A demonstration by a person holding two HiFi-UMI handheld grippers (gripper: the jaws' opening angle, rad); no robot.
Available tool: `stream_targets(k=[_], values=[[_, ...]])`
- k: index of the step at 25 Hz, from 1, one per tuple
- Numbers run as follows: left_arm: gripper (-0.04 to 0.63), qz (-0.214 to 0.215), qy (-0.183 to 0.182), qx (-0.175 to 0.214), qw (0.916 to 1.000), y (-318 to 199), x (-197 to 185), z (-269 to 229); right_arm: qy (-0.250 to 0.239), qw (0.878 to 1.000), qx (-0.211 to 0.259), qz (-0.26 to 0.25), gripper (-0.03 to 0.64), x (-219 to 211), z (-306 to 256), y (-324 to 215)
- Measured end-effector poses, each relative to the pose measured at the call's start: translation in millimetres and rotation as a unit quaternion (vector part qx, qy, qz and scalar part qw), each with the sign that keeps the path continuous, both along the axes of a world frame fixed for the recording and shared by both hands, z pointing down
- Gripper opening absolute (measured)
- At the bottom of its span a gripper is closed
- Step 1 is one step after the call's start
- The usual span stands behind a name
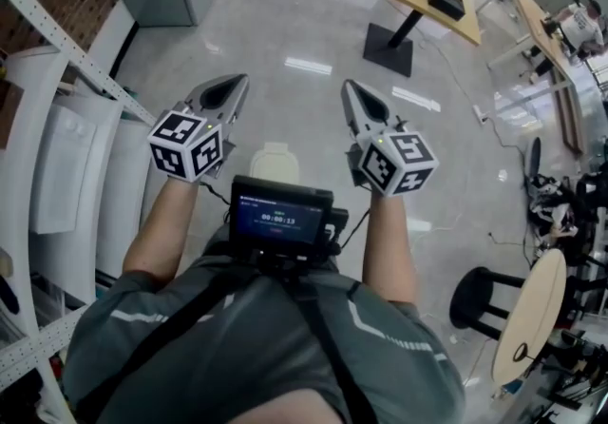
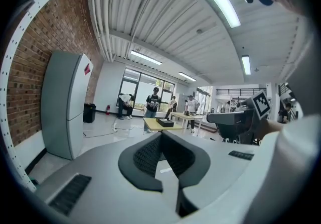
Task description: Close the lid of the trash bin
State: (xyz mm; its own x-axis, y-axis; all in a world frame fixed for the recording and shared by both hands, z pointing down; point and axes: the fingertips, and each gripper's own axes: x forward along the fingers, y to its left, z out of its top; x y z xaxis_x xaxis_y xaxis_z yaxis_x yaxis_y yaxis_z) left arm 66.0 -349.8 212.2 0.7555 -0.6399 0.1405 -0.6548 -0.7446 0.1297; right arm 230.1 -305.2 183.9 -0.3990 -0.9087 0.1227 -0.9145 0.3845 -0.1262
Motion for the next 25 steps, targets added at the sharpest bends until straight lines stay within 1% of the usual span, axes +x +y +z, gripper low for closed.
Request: stream_targets(k=[5,8,13,25], values=[[-0.006,0.013,0.008,0.0,0.9999,4.1,4.7,-11.6,0.0,1.0,0.016,-0.003,0.009,-1.0,-11.8,0.3],[-0.006,0.018,0.003,0.009,0.9998,6.4,7.6,-16.7,0.001,1.0,0.019,-0.003,0.008,-1.4,-12.9,0.7],[-0.006,0.015,0.008,0.022,0.9996,5.4,6.5,-28.3,-0.004,1.0,0.02,-0.001,0.008,-0.7,-14.4,1.3],[-0.006,0.016,0.008,0.024,0.9996,6.3,6.7,-29.2,-0.001,1.0,0.024,0.003,0.008,-0.6,-15.5,1.3]])
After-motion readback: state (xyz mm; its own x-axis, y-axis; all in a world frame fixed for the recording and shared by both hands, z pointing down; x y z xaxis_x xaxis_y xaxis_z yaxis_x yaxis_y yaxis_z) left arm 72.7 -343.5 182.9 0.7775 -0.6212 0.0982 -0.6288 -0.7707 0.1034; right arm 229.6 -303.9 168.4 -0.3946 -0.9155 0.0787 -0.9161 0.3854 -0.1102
